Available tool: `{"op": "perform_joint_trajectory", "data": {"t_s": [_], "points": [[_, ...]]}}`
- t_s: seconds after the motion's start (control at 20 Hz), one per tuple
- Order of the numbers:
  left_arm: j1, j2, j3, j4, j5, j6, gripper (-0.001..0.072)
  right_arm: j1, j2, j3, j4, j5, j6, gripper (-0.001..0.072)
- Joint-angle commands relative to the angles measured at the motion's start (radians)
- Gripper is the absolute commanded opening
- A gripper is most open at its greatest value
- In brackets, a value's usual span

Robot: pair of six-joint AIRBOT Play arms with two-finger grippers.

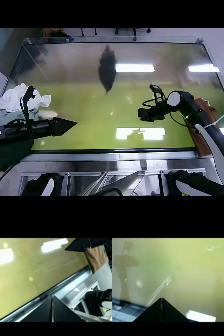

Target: Fold the shirts.

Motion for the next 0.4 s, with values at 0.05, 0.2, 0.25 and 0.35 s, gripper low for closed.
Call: {"op": "perform_joint_trajectory", "data": {"t_s": [0.05, 0.2, 0.25, 0.35], "points": [[0.019, 0.068, -0.063, 0.015, 0.014, -0.02, 0.0018, 0.024, 0.003, -0.014, 0.006, 0.019, 0.003, 0.0019], [0.057, 0.099, -0.062, 0.015, 0.017, -0.02, 0.0018, 0.024, 0.003, -0.014, 0.006, 0.019, 0.003, 0.002], [0.069, 0.108, -0.062, 0.015, 0.021, -0.02, 0.0018, 0.024, 0.003, -0.014, 0.006, 0.019, 0.003, 0.0019], [0.09, 0.116, -0.062, 0.014, 0.017, -0.02, 0.0018, 0.024, 0.003, -0.014, 0.006, 0.019, 0.003, 0.002]]}}
